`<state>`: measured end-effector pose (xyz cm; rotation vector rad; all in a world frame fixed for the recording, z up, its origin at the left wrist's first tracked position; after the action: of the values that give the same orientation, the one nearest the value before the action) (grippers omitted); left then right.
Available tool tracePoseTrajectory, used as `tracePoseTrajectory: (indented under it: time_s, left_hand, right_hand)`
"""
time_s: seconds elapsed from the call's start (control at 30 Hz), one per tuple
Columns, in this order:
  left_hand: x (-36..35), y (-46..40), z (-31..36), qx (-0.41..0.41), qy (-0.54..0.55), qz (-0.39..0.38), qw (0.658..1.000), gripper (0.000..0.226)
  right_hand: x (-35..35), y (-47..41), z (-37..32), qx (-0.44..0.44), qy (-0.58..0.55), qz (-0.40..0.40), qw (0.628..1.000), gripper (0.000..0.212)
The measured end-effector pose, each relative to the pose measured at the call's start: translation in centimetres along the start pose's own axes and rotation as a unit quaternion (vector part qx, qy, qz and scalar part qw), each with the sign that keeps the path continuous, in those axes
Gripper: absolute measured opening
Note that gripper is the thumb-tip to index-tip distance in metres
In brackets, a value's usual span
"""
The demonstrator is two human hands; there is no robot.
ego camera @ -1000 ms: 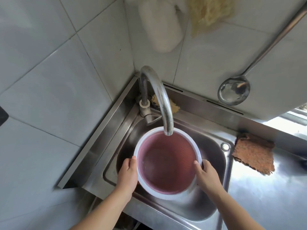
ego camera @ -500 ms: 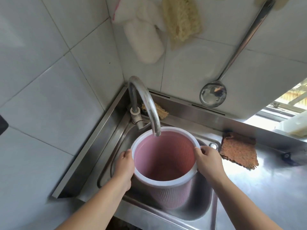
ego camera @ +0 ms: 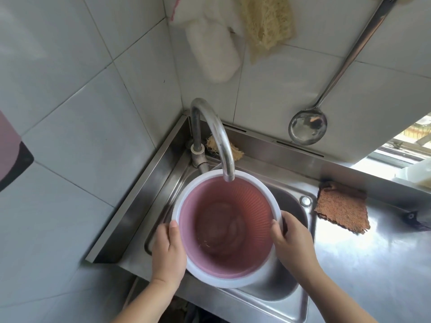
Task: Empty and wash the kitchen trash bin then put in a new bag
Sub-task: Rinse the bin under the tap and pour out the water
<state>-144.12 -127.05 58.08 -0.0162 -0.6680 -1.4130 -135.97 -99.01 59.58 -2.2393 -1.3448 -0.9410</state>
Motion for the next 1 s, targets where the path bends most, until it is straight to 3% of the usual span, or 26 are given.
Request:
tracePoseTrajectory:
  time_s: [0.2, 0.43, 0.67, 0.83, 1.0]
  left_hand:
    - [-1.2, 2.0, 3.5, -0.09, -0.014, -0.016, 0.996, 0.03]
    - [-5.1, -2.4, 6.1, 0.001, -0.078, -0.068, 0.995, 0.037]
    - [-4.2, -3.3, 1.1, 0.101, -0.022, -0.062, 0.993, 0.037]
    - [-3.3, 0.4, -1.3, 0.072, 0.005, -0.036, 0.997, 0.034]
    - [-5.8, 1.7, 2.1, 0.011, -0.011, -0.072, 0.997, 0.028]
  right_hand:
    - [-0.4, 0.1, 3.6, -0.066, 0.0, 0.012, 0.998, 0.036]
    - [0.7, -3.1, 4.6, -0.148, 0.035, -0.001, 0.988, 0.033]
    - [2.0, -5.6, -0.7, -0.052, 0.08, 0.004, 0.995, 0.031]
    - [3.4, -2.7, -1.1, 0.014, 0.081, -0.005, 0.997, 0.029]
    - [6.3, -0.6, 3.1, -0.05, 0.079, 0.03, 0.995, 0.037]
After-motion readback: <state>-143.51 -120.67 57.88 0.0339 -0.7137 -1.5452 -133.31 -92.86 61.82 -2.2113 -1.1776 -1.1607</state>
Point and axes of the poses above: each hand's wrist, its own y-axis away from the middle knuckle, its own x-axis out of the back of the hand, z = x × y, the point moved 5 cm from there along -y, towards the middle knuckle, and after that the axes turned 5 degrees about x, right-handed, at the moved point
